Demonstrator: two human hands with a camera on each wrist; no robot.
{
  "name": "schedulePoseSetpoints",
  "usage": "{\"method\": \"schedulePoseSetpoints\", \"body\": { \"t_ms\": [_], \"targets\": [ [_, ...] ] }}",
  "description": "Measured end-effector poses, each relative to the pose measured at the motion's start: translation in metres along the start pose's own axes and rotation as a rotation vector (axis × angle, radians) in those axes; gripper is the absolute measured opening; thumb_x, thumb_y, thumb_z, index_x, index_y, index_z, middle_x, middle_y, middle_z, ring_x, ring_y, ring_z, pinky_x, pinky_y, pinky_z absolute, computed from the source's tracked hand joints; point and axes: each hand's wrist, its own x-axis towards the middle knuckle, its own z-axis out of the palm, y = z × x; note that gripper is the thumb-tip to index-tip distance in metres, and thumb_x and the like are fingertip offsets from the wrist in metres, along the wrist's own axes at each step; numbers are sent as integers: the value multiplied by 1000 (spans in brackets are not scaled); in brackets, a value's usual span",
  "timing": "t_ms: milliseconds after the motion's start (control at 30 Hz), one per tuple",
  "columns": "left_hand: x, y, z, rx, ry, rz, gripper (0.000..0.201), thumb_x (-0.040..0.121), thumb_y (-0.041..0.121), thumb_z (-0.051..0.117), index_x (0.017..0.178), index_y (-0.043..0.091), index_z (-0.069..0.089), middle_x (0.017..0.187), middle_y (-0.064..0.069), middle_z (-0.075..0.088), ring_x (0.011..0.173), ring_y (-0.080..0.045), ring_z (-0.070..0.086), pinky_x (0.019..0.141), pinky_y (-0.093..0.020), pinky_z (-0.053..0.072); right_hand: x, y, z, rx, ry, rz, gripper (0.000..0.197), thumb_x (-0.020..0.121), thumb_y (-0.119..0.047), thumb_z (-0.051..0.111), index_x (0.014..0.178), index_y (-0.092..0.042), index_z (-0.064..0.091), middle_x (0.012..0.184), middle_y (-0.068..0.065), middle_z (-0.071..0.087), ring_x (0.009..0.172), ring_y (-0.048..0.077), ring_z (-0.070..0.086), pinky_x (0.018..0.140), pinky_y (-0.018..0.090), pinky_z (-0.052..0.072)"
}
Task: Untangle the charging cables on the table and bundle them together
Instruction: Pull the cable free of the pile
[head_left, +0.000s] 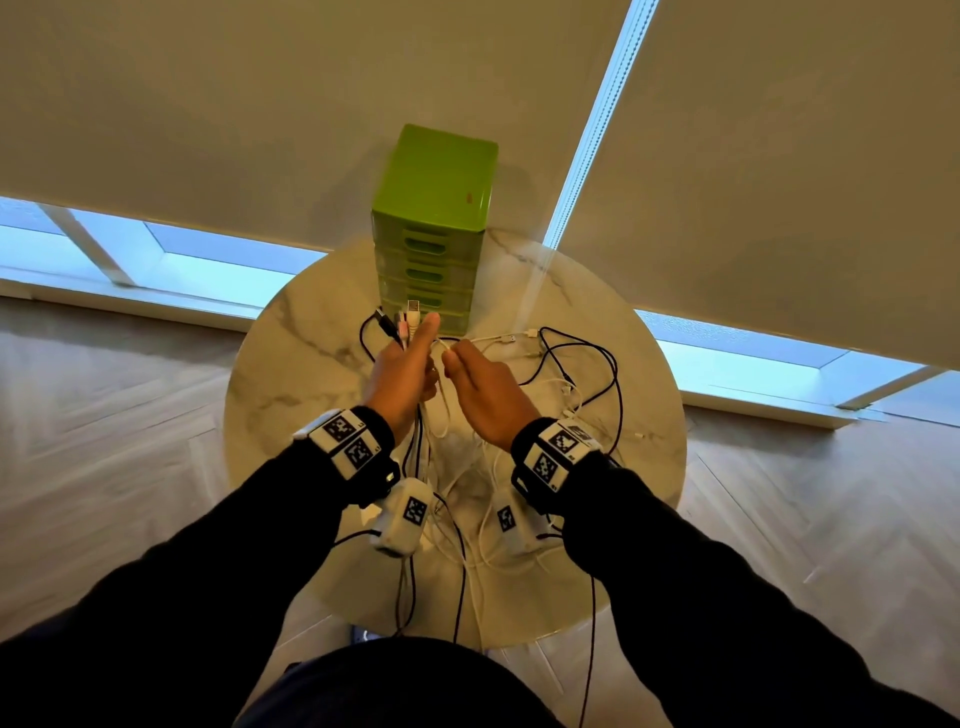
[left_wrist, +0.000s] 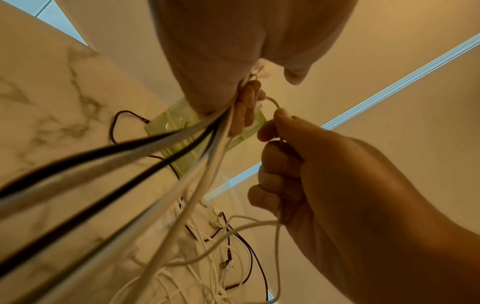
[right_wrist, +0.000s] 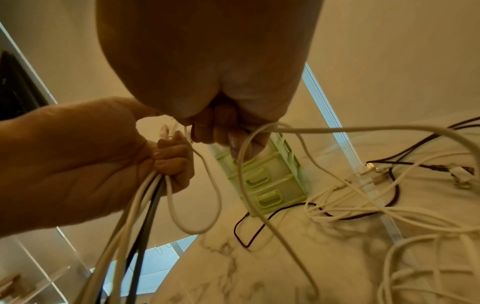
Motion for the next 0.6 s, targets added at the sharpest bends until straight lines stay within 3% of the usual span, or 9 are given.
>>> {"method": "schedulePoseSetpoints", "body": {
  "t_ms": [67, 133, 200, 300, 433, 600],
  "targets": [
    [3, -3, 0, 29, -15, -14, 38, 85, 56, 64, 70, 25, 51, 57, 2, 37, 54, -15, 37, 53, -30, 33, -1, -3, 1, -12, -58, -32, 26, 110, -31, 32, 109, -13, 51, 90, 9, 66, 73, 23, 57, 62, 32, 39],
    [6, -7, 1, 49, 2, -22, 30, 85, 47, 63, 76, 19, 59, 66, -7, 48, 65, -22, 49, 63, -37, 43, -2, -5, 3, 4, -108, -62, 26, 110, -29, 32, 117, -13, 51, 94, 10, 68, 75, 20, 59, 63, 28, 40],
    [11, -11, 1, 62, 42, -8, 26, 89, 43, 56, 72, 23, 59, 66, -3, 51, 69, -22, 51, 70, -40, 45, -4, -5, 2, 25, -136, -72, 27, 110, -31, 32, 117, -15, 52, 95, 5, 68, 75, 14, 58, 67, 26, 39],
    [19, -6, 3, -97, 109, -15, 30, 104, 30, 44, 75, 23, 47, 57, 6, 42, 55, -13, 42, 54, -30, 34, -9, 4, 0, 22, -192, -56, 24, 109, -37, 31, 95, -28, 48, 75, -15, 55, 64, -1, 49, 65, 23, 36],
    [34, 20, -16, -419, 247, -41, 21, 107, 23, 42, 86, 20, 45, 49, 10, 41, 49, -11, 45, 46, -21, 38, -23, 43, 0, -34, -273, -14, 30, 108, -41, 33, 85, -27, 45, 70, -10, 49, 65, 6, 47, 68, 29, 40],
    [46, 52, -45, -542, 301, 85, 26, 105, 20, 42, 79, 21, 39, 51, 8, 29, 44, -10, 32, 49, -24, 38, -32, 90, -15, -161, -420, 156, 26, 109, -36, 32, 93, -22, 48, 84, -3, 54, 81, 21, 52, 80, 36, 40]
  ]
}}
